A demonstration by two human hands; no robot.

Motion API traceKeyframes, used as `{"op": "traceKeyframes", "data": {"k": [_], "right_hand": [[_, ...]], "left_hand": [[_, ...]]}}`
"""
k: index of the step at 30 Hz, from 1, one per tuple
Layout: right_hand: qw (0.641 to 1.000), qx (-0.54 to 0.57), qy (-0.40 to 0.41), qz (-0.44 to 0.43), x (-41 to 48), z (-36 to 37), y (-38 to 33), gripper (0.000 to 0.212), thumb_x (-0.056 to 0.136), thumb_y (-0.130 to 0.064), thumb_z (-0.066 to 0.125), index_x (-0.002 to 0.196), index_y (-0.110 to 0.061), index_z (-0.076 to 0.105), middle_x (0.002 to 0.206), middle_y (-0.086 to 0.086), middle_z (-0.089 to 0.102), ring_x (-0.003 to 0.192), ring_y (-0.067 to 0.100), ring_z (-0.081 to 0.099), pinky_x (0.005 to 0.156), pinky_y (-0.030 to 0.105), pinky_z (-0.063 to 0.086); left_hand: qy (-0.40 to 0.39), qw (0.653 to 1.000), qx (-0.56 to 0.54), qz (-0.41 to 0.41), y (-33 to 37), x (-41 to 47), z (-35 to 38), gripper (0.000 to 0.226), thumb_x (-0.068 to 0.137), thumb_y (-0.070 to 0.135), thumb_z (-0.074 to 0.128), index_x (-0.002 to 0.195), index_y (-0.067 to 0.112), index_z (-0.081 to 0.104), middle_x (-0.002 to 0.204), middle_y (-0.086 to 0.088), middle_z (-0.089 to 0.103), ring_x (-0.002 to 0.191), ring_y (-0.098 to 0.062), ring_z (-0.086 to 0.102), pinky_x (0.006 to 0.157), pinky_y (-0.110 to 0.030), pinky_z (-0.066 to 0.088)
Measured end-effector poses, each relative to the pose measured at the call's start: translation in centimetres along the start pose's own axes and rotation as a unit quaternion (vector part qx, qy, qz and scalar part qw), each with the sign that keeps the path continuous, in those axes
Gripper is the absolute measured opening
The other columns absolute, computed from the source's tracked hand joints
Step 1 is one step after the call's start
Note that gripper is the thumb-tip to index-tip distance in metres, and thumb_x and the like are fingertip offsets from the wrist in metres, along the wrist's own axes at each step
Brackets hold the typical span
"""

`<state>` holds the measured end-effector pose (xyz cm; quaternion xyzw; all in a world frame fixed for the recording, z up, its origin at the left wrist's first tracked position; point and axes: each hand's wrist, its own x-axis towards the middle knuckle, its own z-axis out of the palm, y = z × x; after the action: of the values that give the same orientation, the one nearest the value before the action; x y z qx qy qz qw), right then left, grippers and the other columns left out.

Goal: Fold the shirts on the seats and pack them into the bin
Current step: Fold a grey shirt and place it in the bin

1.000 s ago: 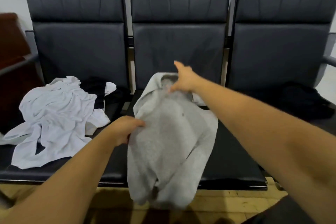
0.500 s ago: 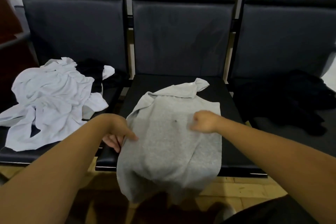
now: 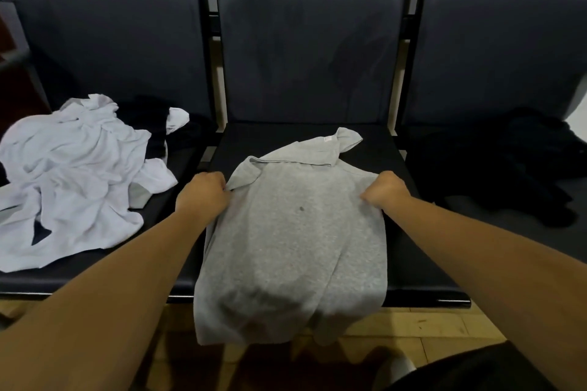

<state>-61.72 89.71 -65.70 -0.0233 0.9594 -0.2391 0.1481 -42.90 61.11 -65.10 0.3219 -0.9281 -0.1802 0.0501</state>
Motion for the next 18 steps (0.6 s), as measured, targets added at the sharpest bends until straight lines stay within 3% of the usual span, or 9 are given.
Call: {"op": "traceKeyframes", "data": {"k": [2,4,6,7,8,10,13,15,18], "right_hand": [[0.995,0.102,-0.006,-0.009,0.3,-0.3,0.3,0.013,0.086,-0.009,0.070,0.091,-0.007,0.058,0.094,0.011,0.061,0.080,0.025,0.060,0.067,0.032,0.050],[0.951,0.308,-0.028,0.008,0.2,-1.3,0.5,0.004,0.089,-0.005,0.065,0.087,-0.006,0.062,0.094,0.012,0.064,0.082,0.027,0.063,0.074,0.036,0.054],[0.837,0.533,-0.110,0.055,-0.2,-2.9,0.8,0.012,0.095,-0.004,0.058,0.103,-0.004,0.066,0.105,0.014,0.070,0.098,0.031,0.069,0.083,0.044,0.057],[0.780,0.604,-0.149,0.072,-0.6,-3.7,1.1,0.019,0.098,-0.005,0.054,0.112,-0.002,0.065,0.111,0.015,0.071,0.106,0.033,0.068,0.085,0.047,0.056],[0.750,0.633,-0.172,0.087,-0.8,-4.3,1.2,0.023,0.099,-0.007,0.051,0.118,-0.001,0.064,0.116,0.016,0.070,0.110,0.033,0.067,0.088,0.048,0.054],[0.767,0.598,-0.201,0.116,-1.2,-5.0,1.8,0.027,0.101,-0.010,0.050,0.124,-0.002,0.063,0.120,0.016,0.069,0.111,0.032,0.066,0.086,0.048,0.053],[0.808,0.515,-0.252,0.137,-2.0,-5.2,2.4,0.027,0.099,-0.015,0.059,0.124,-0.006,0.066,0.114,0.014,0.070,0.106,0.030,0.066,0.085,0.047,0.052],[0.799,0.540,-0.251,0.079,-2.3,-5.7,2.0,0.027,0.098,-0.020,0.062,0.122,-0.008,0.068,0.112,0.012,0.072,0.105,0.028,0.068,0.089,0.044,0.053],[0.754,0.624,-0.205,-0.007,-2.4,-7.0,1.2,0.029,0.098,-0.024,0.062,0.122,-0.007,0.065,0.115,0.013,0.073,0.106,0.028,0.071,0.090,0.043,0.055]], "left_hand": [[0.037,0.998,-0.028,-0.033,0.6,0.1,-0.3,0.018,0.097,0.015,0.051,0.087,0.003,0.059,0.080,-0.010,0.056,0.069,-0.026,0.053,0.061,-0.034,0.041],[0.030,0.983,-0.150,-0.099,0.9,0.8,-0.9,0.019,0.101,0.012,0.047,0.088,0.001,0.057,0.081,-0.010,0.055,0.081,-0.032,0.057,0.067,-0.036,0.041],[-0.019,0.949,-0.265,-0.171,-0.2,2.6,-1.0,0.019,0.102,0.014,0.048,0.106,0.000,0.060,0.108,-0.018,0.063,0.107,-0.036,0.059,0.087,-0.039,0.047],[-0.038,0.912,-0.348,-0.214,-0.6,3.2,-1.1,0.025,0.098,0.014,0.051,0.116,0.000,0.060,0.121,-0.019,0.063,0.113,-0.035,0.060,0.092,-0.039,0.049],[-0.069,0.857,-0.448,-0.244,-0.6,2.8,-1.7,0.032,0.091,0.014,0.053,0.120,0.002,0.061,0.126,-0.019,0.064,0.114,-0.034,0.062,0.091,-0.041,0.051],[-0.105,0.808,-0.513,-0.269,-0.6,1.3,-2.4,0.032,0.092,0.016,0.051,0.121,0.003,0.061,0.115,-0.019,0.067,0.105,-0.032,0.063,0.081,-0.043,0.051],[-0.204,0.783,-0.519,-0.277,0.2,-0.5,-2.7,0.027,0.100,0.027,0.056,0.113,0.005,0.065,0.102,-0.019,0.068,0.093,-0.032,0.063,0.074,-0.046,0.049],[-0.213,0.766,-0.542,-0.271,0.7,-0.9,-3.4,0.030,0.096,0.032,0.064,0.112,0.006,0.067,0.101,-0.019,0.069,0.091,-0.031,0.065,0.071,-0.046,0.050],[-0.133,0.746,-0.613,-0.222,1.0,-0.7,-4.4,0.029,0.100,0.030,0.058,0.120,0.011,0.065,0.106,-0.014,0.070,0.095,-0.027,0.067,0.073,-0.041,0.052]]}}
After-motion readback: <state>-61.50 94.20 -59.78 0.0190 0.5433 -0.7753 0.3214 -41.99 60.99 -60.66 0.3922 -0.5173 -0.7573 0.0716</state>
